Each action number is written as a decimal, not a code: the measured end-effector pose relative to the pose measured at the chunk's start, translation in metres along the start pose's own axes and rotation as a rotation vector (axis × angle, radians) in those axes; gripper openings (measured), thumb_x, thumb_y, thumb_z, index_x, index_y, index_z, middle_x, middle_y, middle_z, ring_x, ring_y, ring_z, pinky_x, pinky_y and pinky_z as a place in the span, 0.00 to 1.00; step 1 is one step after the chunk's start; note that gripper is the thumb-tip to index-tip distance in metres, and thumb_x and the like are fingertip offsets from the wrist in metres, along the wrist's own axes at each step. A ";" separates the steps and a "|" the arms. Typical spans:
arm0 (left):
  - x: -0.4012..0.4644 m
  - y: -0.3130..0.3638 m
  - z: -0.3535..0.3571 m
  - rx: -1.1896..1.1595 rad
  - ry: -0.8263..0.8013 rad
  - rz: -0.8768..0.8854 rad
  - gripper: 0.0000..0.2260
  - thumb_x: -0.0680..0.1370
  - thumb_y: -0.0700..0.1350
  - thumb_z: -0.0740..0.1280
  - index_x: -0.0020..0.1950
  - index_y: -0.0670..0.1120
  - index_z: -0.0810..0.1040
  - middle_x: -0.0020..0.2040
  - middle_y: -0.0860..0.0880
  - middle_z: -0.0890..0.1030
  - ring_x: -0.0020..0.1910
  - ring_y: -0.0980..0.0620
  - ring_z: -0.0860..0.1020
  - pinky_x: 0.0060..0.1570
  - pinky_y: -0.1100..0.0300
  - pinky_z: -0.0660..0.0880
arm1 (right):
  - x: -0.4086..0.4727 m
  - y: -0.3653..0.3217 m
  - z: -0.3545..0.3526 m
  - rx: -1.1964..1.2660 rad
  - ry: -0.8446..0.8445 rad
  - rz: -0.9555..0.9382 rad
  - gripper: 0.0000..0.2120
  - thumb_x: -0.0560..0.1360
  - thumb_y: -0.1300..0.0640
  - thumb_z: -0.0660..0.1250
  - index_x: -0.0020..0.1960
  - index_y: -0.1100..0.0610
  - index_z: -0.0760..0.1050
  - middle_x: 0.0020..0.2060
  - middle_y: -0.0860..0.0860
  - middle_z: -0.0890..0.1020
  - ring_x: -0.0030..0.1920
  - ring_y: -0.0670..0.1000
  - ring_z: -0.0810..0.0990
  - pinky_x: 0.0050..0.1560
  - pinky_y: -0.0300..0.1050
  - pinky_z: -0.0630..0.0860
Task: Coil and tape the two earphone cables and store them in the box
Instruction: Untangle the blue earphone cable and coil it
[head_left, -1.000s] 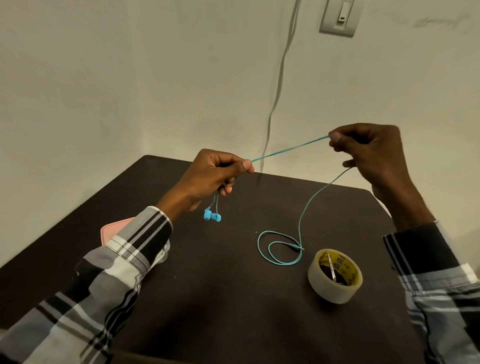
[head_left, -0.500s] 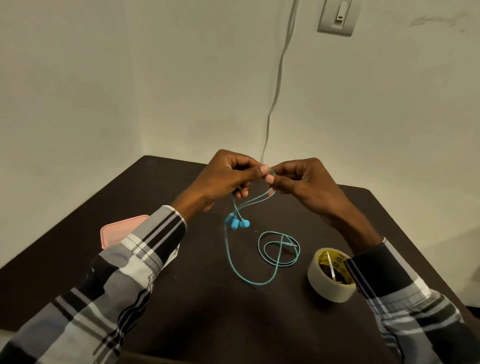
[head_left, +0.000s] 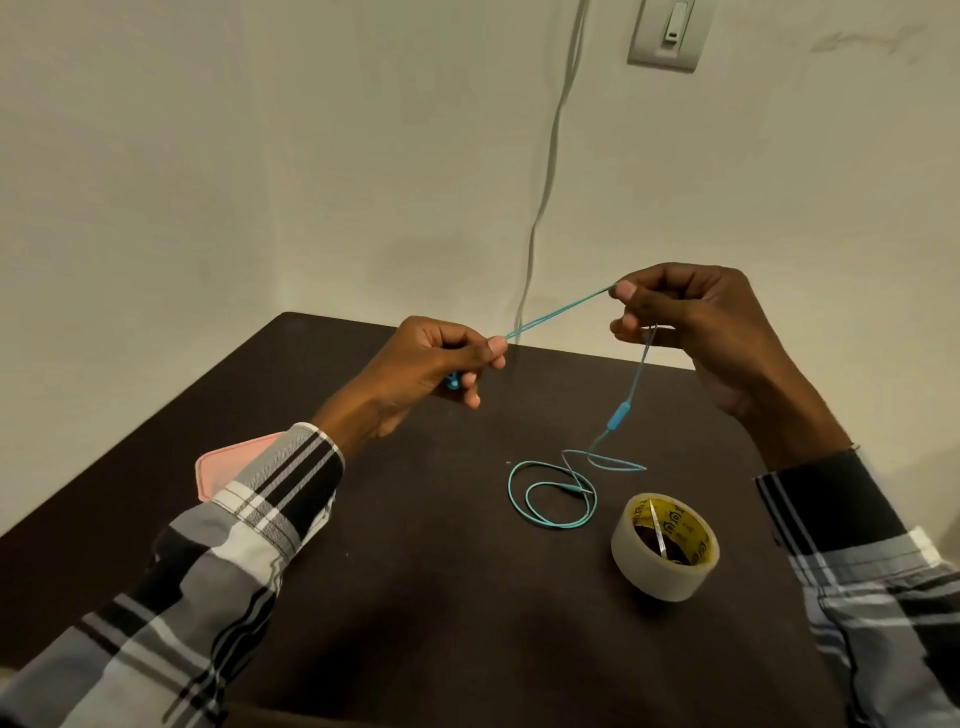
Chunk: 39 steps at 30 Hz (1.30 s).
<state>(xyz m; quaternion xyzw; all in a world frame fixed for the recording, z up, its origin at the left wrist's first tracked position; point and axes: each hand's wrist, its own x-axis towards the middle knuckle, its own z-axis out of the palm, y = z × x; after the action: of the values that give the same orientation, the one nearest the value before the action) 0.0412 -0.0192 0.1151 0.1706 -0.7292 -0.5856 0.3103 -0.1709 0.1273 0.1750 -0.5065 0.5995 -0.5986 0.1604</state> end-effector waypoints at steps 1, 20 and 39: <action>-0.001 -0.001 0.001 -0.010 -0.019 -0.017 0.09 0.76 0.49 0.70 0.42 0.44 0.84 0.28 0.50 0.75 0.28 0.53 0.76 0.42 0.53 0.80 | 0.000 0.000 0.001 0.013 0.007 -0.002 0.02 0.76 0.62 0.72 0.46 0.59 0.83 0.30 0.52 0.82 0.36 0.53 0.82 0.48 0.49 0.83; -0.022 0.024 0.013 -0.830 -0.471 0.273 0.10 0.78 0.49 0.66 0.41 0.45 0.79 0.71 0.36 0.70 0.72 0.39 0.68 0.69 0.46 0.68 | -0.039 0.045 0.060 0.217 -0.220 0.327 0.14 0.70 0.54 0.74 0.50 0.62 0.83 0.34 0.54 0.81 0.30 0.50 0.78 0.33 0.43 0.79; -0.005 0.001 -0.003 0.065 -0.106 0.056 0.12 0.78 0.46 0.66 0.52 0.37 0.82 0.58 0.48 0.83 0.63 0.57 0.78 0.61 0.57 0.75 | -0.059 -0.012 0.024 -0.617 -0.213 -0.144 0.09 0.76 0.55 0.72 0.55 0.47 0.84 0.44 0.42 0.86 0.42 0.41 0.82 0.39 0.30 0.75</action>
<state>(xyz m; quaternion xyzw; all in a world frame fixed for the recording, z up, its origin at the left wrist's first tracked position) 0.0473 -0.0181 0.1151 0.1289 -0.7679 -0.5608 0.2816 -0.1210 0.1642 0.1556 -0.6320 0.6951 -0.3421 0.0184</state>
